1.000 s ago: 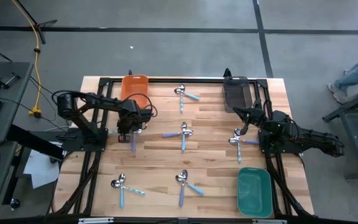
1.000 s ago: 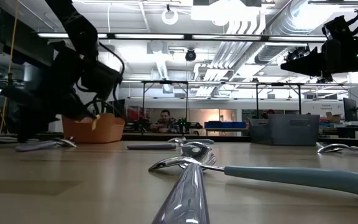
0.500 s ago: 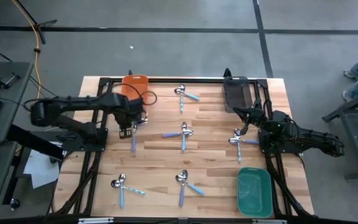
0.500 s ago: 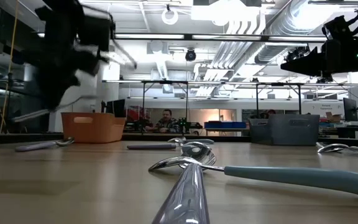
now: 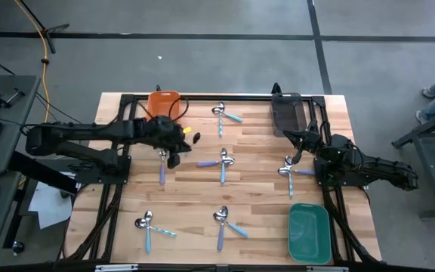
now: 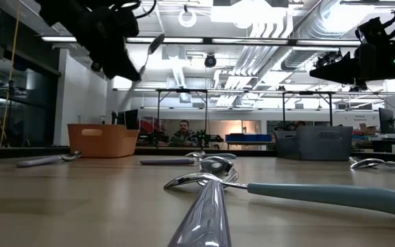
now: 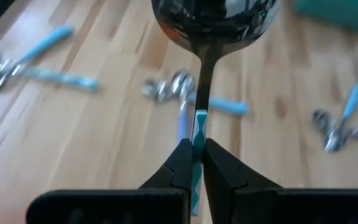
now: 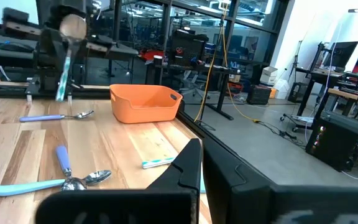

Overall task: Sort silverware by color (type)
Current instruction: Put the white patterned spoon into the black bin

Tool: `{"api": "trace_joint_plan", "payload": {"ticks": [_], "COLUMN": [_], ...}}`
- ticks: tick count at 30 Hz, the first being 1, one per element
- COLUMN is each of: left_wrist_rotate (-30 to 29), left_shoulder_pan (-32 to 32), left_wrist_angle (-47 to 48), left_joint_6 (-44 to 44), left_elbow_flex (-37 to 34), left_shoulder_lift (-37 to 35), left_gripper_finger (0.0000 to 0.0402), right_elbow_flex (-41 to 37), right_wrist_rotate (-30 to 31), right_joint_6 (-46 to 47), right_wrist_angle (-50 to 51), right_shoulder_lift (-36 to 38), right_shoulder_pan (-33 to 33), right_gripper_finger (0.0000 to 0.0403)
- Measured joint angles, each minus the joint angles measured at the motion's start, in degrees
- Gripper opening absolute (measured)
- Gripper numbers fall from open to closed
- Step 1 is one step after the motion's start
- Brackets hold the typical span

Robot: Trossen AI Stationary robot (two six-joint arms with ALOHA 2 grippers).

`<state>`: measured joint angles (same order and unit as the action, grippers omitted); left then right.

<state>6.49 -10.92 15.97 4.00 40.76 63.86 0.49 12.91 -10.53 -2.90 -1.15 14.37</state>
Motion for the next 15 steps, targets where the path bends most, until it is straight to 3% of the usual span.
{"api": "trace_joint_plan", "payload": {"ticks": [7,15], "left_wrist_rotate": [2.00,2.00], "left_shoulder_pan": [1.78,2.78], "left_wrist_angle": [-25.85,-45.14], "left_joint_6": [1.34,1.94], "left_elbow_flex": [-11.21,-19.58], "left_shoulder_lift": [0.02,0.02], "left_gripper_finger": [0.0009,0.0009], "right_elbow_flex": [0.00,0.00], "right_wrist_rotate": [0.04,0.04], "right_joint_6": [-16.37,-18.00], "right_wrist_angle": [-0.01,0.00], "right_shoulder_lift": [0.00,0.00], "right_shoulder_pan": [0.13,0.13], "right_gripper_finger": [0.0000,0.0000]}}
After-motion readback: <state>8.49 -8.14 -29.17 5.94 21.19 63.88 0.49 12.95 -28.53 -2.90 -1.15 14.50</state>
